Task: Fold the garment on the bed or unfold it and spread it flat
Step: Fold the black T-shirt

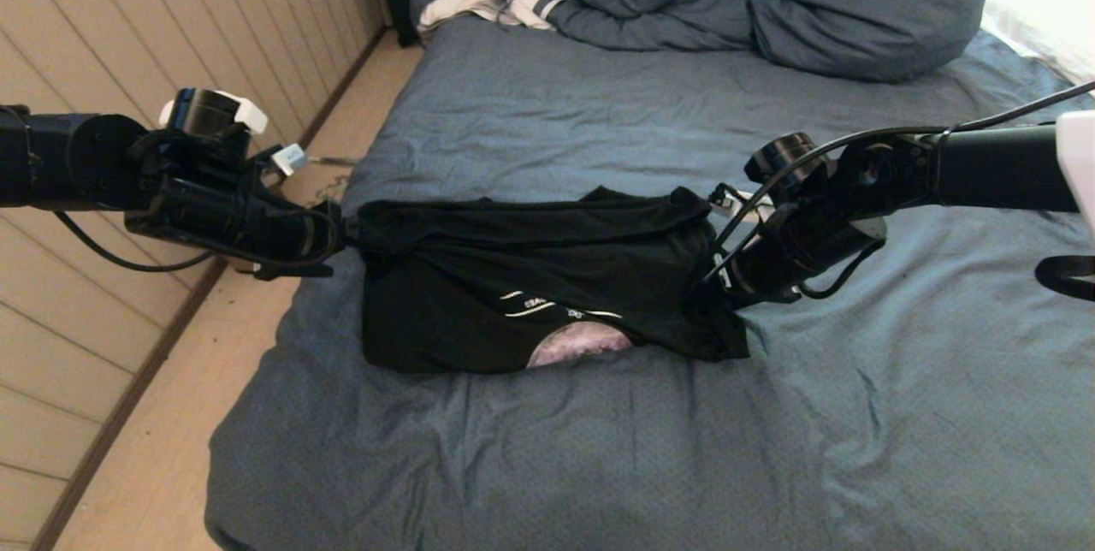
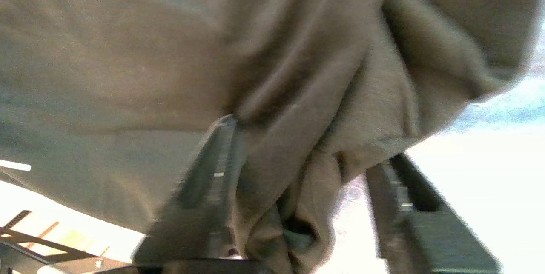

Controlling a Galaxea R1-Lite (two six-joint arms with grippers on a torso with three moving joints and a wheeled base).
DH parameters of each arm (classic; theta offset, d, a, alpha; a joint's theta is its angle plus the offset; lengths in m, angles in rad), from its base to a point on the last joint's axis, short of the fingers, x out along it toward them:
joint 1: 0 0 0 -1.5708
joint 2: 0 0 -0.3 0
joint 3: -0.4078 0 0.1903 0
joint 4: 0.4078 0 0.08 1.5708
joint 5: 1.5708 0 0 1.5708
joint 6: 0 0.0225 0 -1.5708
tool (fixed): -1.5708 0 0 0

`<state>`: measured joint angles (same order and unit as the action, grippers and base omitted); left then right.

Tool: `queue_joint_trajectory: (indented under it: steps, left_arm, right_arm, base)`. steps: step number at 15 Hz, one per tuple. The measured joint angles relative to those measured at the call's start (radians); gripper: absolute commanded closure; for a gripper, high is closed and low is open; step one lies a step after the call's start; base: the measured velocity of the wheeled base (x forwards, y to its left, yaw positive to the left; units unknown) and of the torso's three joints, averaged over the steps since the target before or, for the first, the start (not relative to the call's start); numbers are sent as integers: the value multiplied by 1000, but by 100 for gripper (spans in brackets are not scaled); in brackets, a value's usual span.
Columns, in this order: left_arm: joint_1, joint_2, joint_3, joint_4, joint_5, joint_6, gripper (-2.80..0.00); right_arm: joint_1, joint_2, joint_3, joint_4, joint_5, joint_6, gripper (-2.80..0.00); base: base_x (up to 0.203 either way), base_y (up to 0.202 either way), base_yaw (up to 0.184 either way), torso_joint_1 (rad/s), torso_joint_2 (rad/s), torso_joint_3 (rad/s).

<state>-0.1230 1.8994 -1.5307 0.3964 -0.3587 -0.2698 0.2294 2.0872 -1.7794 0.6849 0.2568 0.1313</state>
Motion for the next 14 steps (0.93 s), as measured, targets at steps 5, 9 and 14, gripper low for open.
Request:
queue_joint_trajectory:
  steps: [5,9,14]
  left_arm:
    - [0,-1,32,-6,-5,0,-280]
    - [0,-12,93,-63,-9,0,-280]
    - [1,-3,116,-78,-45,0,-280]
  right_arm:
    - [24,-13,45,-2,7,-1,0]
    - [56,-39,70,-1,11,-3,0]
    - [17,-37,54,0,3,-14,0]
  base:
    - [0,0,0,0,0,0]
    - [0,0,0,0,0,0]
    - [0,0,0,0,0,0]
